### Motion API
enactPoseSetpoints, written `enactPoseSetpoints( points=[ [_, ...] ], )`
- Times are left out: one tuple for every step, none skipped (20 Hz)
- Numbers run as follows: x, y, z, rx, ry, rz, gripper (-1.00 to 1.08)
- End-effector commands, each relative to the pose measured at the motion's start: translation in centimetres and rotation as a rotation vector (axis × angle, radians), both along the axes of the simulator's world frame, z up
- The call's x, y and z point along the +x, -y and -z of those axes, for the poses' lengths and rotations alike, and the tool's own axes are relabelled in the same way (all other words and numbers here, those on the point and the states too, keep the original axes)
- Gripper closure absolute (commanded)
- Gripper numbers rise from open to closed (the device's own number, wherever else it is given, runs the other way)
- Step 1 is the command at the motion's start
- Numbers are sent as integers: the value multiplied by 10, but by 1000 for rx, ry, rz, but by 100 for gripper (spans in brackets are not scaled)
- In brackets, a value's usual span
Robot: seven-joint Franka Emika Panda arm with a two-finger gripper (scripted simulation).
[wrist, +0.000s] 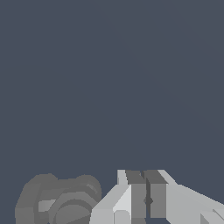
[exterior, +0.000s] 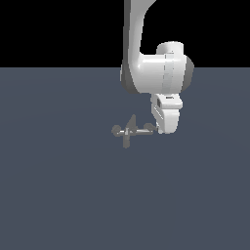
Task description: Turn on the faucet by rotating a designated handle.
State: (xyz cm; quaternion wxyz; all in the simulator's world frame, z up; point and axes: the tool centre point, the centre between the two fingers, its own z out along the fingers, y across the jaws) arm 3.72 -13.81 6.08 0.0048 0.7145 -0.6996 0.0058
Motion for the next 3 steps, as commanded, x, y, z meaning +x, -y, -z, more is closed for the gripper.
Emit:
enactPoseSetpoints(
  points=[
    [4, -41, 0, 14, -2, -39, 108],
    [4, -49, 0, 15, -2, -41, 108],
    [4, -49, 0, 15, -2, -41, 108]
  ],
)
